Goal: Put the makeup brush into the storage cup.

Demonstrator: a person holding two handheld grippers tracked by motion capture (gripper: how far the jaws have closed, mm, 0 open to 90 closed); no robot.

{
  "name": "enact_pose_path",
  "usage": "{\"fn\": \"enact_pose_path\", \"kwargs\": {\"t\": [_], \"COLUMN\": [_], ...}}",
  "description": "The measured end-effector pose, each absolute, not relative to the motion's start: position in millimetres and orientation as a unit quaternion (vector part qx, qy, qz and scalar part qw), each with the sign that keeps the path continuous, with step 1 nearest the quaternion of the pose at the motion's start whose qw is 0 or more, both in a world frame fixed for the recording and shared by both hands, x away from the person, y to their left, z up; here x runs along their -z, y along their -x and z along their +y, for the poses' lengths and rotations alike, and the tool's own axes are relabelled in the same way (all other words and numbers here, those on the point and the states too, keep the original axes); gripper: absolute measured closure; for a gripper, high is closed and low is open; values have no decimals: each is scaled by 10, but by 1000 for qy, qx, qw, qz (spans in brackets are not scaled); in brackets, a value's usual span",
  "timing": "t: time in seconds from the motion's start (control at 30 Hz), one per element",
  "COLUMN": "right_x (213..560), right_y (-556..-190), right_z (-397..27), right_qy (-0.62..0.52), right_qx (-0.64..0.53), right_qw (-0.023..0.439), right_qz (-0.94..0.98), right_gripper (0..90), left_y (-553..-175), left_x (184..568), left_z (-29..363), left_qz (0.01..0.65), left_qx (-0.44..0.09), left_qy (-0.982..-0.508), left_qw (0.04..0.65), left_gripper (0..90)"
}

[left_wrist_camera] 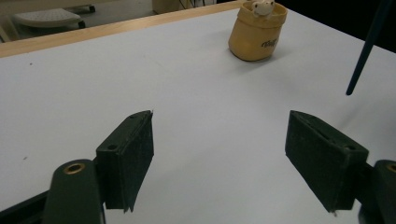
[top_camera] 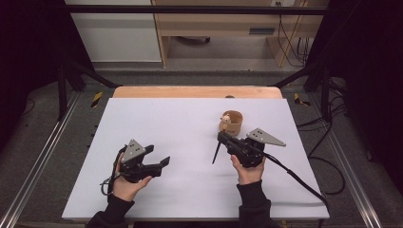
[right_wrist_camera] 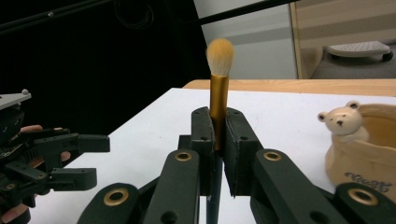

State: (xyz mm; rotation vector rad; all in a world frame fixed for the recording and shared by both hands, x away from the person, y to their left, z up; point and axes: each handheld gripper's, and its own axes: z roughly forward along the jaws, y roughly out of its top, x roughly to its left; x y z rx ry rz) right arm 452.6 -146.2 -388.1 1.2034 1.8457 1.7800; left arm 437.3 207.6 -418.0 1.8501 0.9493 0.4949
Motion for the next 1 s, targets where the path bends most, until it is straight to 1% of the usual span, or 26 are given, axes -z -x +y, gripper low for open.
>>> {"fn": "enact_pose_path", "kwargs": {"t": [0.3, 0.53, 1.0], "right_x": [3824, 3770, 3666], "right_y": [-4555, -4587, -4757], "right_z": [-1593, -1667, -1826], "right_qy": [-418, -416, -424], "right_qx": [-611, -609, -605], "right_qw": [173, 184, 211], "right_qz": [650, 650, 641], "right_gripper": [837, 837, 836], "left_y": [-4383, -4394, -4413], "left_x": [4217, 4227, 4231], "left_z": [2301, 2416, 2477], "left_qz": [401, 414, 422], "left_qx": [-206, -209, -212], "left_qy": [-755, -748, -745], "left_qw": [476, 475, 471], "left_gripper": [201, 196, 192]}}
